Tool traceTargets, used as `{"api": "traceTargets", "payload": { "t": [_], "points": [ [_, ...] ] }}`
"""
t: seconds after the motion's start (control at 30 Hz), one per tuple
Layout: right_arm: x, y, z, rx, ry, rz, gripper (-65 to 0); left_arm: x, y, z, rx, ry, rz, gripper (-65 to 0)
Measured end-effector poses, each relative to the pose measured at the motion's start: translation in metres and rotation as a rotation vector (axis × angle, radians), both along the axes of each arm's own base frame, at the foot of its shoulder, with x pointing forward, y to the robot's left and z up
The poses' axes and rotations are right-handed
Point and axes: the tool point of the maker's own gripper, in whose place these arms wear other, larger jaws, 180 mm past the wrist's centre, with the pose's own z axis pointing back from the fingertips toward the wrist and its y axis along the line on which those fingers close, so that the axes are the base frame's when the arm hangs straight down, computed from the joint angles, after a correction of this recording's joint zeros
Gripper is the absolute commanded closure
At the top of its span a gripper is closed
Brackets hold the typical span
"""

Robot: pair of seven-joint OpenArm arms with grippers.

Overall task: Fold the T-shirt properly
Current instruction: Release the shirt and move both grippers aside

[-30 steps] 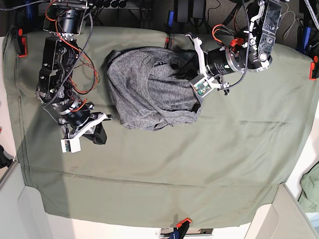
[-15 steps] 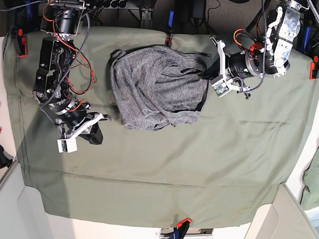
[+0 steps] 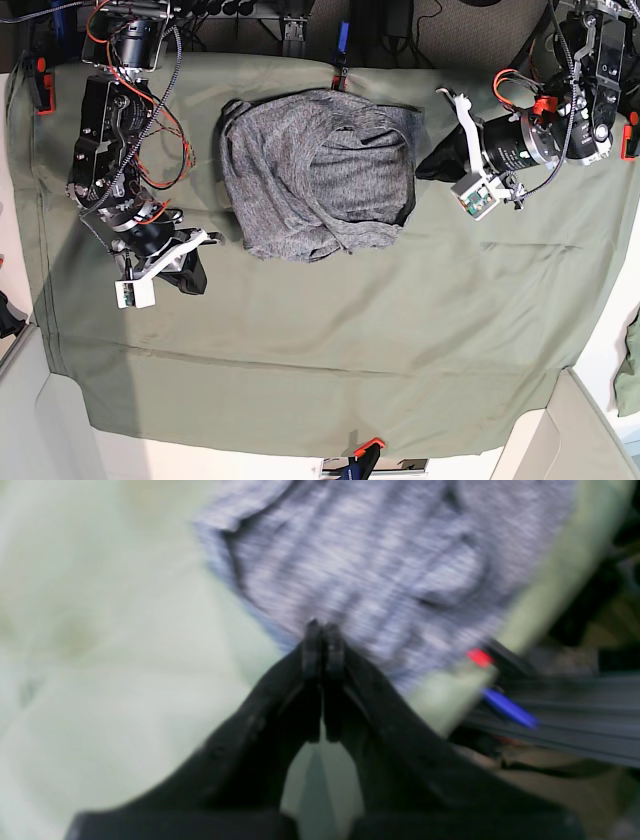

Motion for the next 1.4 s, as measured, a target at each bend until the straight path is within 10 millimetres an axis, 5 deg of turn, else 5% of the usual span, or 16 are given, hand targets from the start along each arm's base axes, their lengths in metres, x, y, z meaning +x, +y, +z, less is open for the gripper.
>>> {"api": "traceTargets", "payload": {
  "t": [0.37, 0.87, 1.4],
  "points": [
    [0.004, -0.001, 0.007, 0.006, -0.032, -0.01, 0.0, -0.055, -0.003, -0.014, 0.047, 0.086, -0.061, 0.0],
    [0.012, -0.002, 0.015, -0.002, -0.053, -0.01, 0.0, -0.054, 0.002, -0.029, 0.082, 0.054, -0.038, 0.0],
    [0.008, -0.001, 0.007, -0.017, -0.014, 0.002, 0.0, -0.057, -0.018, -0.039, 0.083, 0.024, -0.064, 0.0]
  ]
}}
